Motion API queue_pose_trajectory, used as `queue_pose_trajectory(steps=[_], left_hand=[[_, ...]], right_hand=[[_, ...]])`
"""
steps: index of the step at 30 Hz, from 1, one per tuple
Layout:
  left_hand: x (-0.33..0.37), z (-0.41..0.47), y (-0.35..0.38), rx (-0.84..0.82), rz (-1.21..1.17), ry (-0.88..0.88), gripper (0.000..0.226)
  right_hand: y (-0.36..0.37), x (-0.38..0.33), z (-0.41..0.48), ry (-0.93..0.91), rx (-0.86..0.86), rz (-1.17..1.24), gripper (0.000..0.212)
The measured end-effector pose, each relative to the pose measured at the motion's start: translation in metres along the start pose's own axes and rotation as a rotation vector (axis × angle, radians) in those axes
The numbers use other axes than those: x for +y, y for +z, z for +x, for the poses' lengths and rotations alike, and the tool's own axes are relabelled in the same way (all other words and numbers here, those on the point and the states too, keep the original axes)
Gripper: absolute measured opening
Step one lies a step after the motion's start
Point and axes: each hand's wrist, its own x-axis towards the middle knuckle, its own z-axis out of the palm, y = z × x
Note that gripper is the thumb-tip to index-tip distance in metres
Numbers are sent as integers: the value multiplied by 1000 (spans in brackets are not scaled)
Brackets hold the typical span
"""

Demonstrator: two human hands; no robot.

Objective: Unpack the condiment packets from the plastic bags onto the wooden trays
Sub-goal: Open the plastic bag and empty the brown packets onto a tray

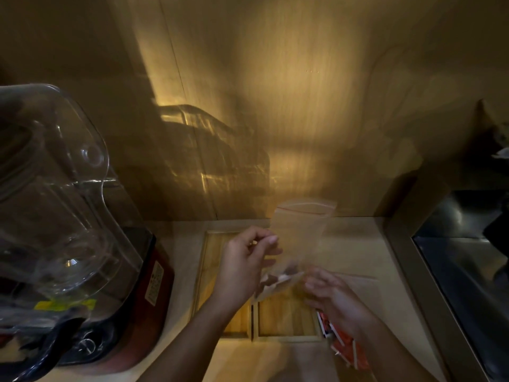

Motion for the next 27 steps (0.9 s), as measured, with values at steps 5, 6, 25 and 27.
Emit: queue_pose_trajectory(steps=[5, 6, 25, 27], left_hand=[[7, 6, 3, 64, -156, -9, 9], [4, 10, 4, 99, -187, -30, 11], [-139, 70, 25, 347, -292, -653, 7], [-145, 74, 28, 327, -299, -647, 8]], right_hand=[[-4, 15, 11, -10, -198, 100, 33], [-6, 15, 11, -6, -202, 113, 42], [-26, 33, 21, 116, 244, 14, 4], [-27, 38, 26, 147, 260, 28, 8]])
